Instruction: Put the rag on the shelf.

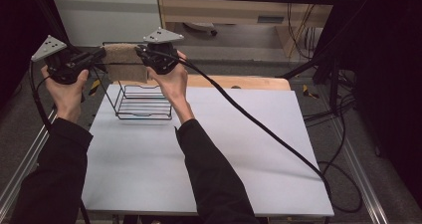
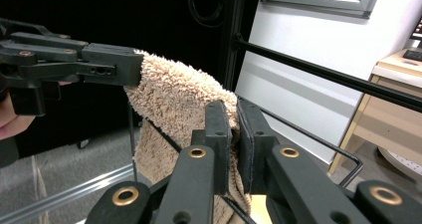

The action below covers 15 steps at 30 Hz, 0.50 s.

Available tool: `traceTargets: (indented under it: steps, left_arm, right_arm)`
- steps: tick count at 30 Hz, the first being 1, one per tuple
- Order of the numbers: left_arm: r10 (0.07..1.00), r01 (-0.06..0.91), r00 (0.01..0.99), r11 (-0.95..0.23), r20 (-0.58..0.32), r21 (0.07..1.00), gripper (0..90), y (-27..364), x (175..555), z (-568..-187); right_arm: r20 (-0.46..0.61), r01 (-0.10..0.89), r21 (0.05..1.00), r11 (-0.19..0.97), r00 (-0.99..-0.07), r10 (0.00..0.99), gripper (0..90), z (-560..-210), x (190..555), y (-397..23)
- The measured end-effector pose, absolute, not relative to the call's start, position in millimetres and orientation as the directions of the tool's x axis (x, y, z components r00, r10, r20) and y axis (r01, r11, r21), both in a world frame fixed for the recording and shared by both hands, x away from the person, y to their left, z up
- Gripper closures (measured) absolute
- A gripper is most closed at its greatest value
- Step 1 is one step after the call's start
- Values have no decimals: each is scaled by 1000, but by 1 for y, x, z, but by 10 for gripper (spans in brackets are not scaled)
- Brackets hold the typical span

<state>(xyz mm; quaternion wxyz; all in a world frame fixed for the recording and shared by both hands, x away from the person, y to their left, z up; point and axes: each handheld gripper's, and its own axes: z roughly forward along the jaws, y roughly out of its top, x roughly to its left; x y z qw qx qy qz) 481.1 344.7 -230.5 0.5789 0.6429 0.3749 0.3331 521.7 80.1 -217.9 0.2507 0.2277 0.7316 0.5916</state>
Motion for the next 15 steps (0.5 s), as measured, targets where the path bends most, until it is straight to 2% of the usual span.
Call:
traceTargets:
  steps: [8,15]
  left_arm:
    - [861,102,508,-67,5,993,846,347,473,-234]
    - [860,116,510,-104,31,988,839,344,467,-239]
  right_arm:
    - [-143,13,970,244,-782,606,843,-220,513,82]
    - [-123,35,968,247,-796,592,839,-227,509,79]
